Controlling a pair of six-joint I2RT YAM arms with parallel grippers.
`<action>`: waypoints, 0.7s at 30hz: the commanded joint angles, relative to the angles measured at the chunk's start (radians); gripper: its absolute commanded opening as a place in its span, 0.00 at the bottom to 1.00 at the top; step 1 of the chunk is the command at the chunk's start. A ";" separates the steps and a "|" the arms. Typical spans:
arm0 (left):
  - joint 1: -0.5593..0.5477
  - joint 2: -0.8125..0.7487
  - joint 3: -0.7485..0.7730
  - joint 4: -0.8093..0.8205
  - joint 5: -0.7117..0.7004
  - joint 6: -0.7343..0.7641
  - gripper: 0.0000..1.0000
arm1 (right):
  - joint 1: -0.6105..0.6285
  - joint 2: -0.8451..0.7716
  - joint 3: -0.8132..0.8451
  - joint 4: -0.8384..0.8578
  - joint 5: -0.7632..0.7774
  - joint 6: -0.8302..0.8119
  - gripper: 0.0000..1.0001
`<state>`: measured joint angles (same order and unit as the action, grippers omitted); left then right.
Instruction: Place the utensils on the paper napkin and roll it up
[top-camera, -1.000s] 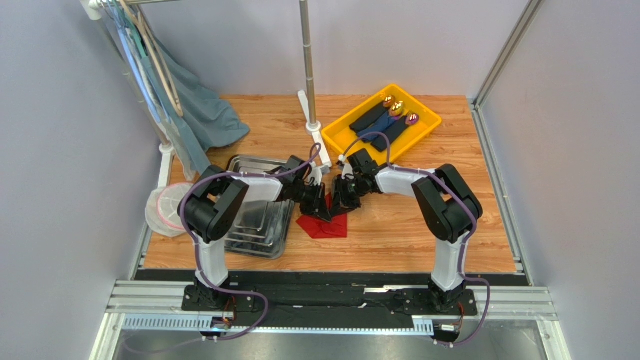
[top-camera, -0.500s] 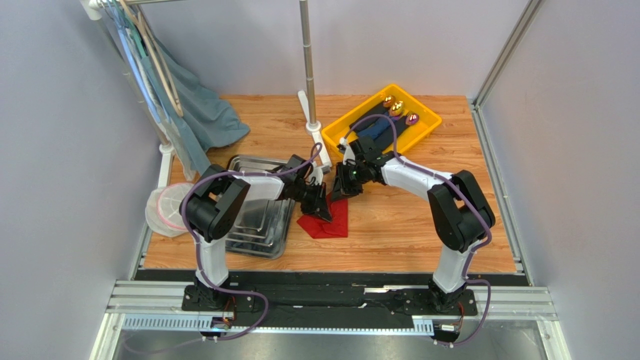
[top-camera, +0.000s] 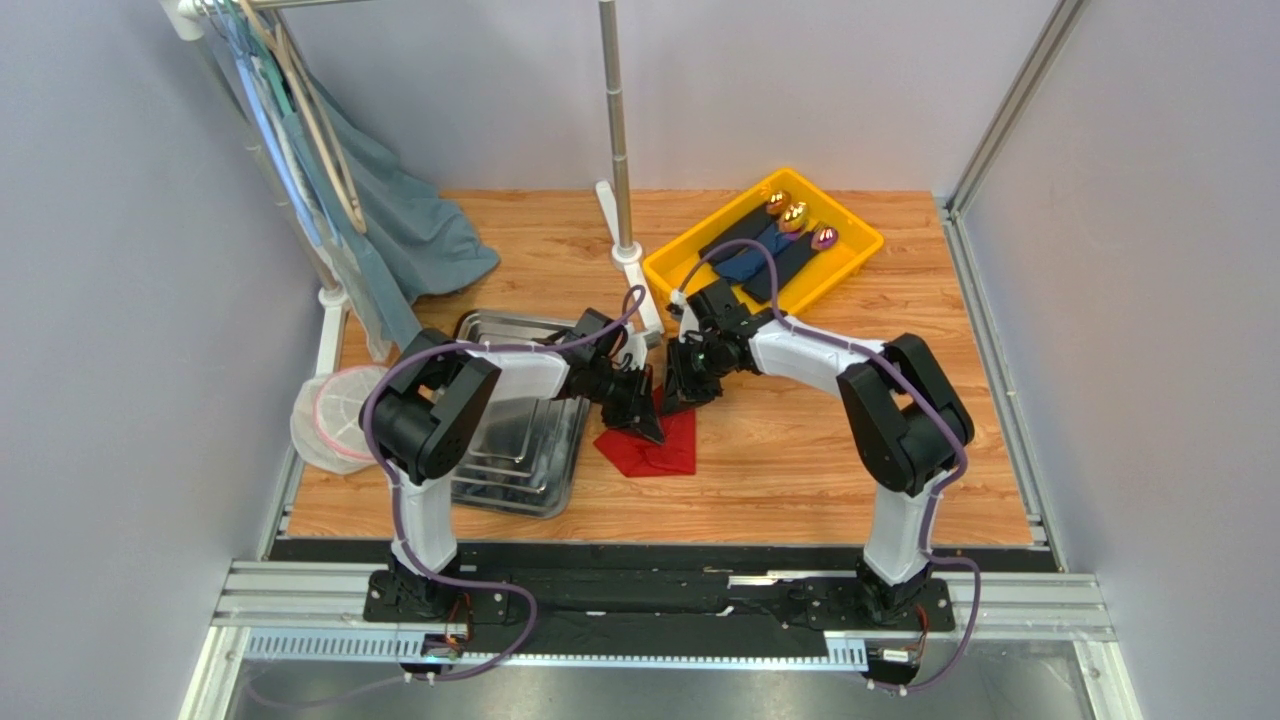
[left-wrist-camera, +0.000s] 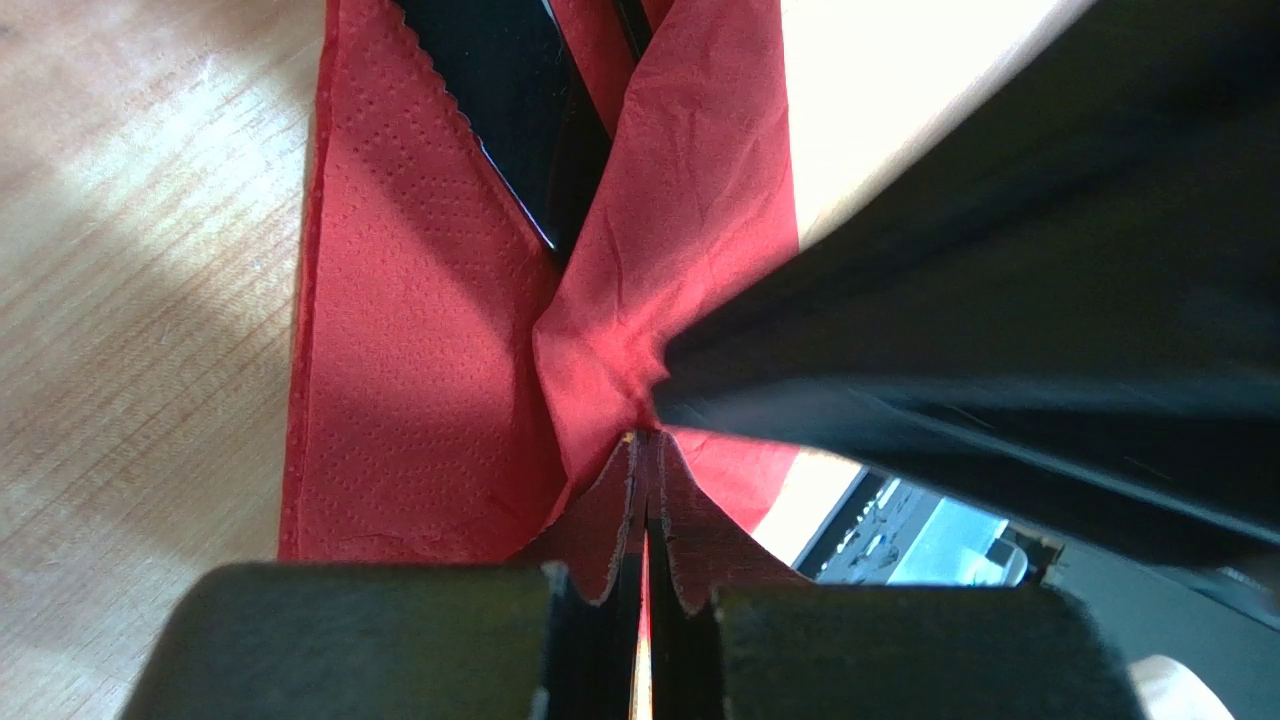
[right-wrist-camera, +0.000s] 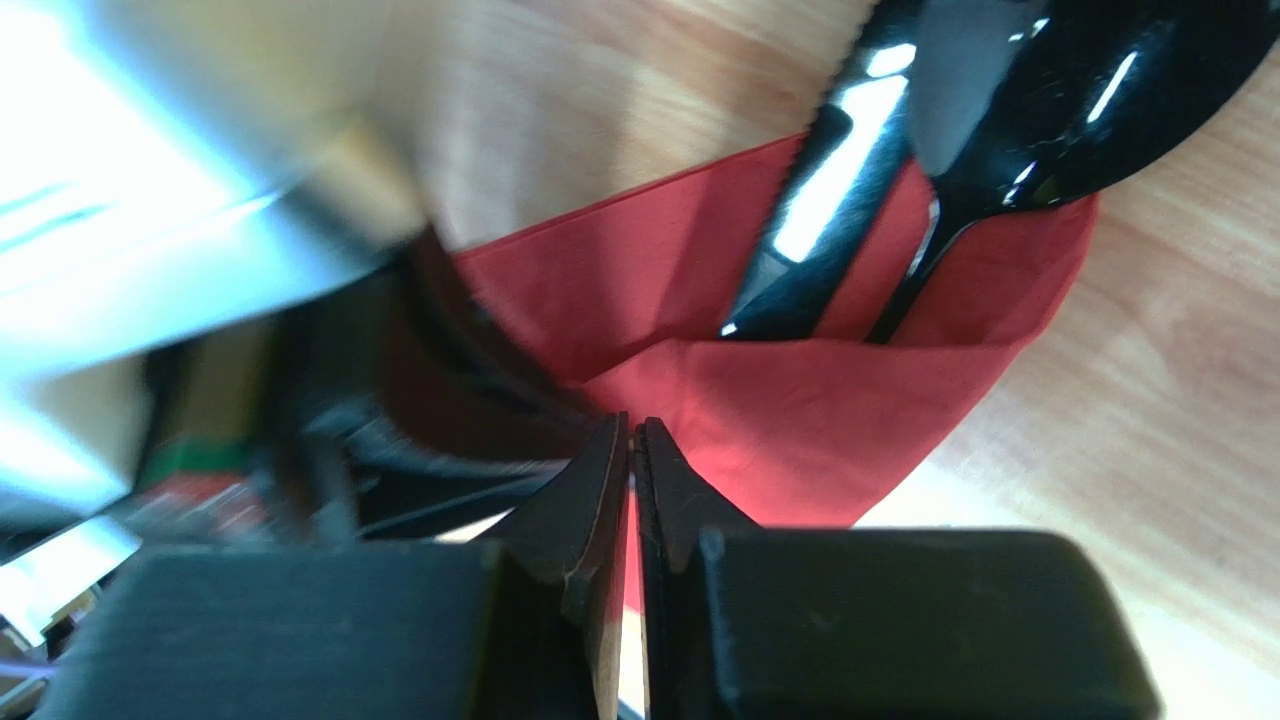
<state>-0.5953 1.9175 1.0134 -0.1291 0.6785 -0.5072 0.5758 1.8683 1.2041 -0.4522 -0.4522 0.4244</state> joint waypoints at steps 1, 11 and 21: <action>-0.001 0.043 0.001 -0.047 -0.131 0.055 0.00 | 0.013 0.058 -0.011 0.037 0.056 -0.021 0.08; 0.017 -0.061 -0.045 0.012 -0.093 0.036 0.14 | 0.036 0.138 -0.028 0.023 0.135 -0.070 0.07; -0.017 -0.088 -0.053 0.083 -0.013 -0.028 0.20 | 0.035 0.146 -0.009 0.024 0.109 -0.072 0.06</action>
<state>-0.6006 1.8324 0.9604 -0.0898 0.6533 -0.5133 0.5980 1.9438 1.1999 -0.4198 -0.4290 0.4015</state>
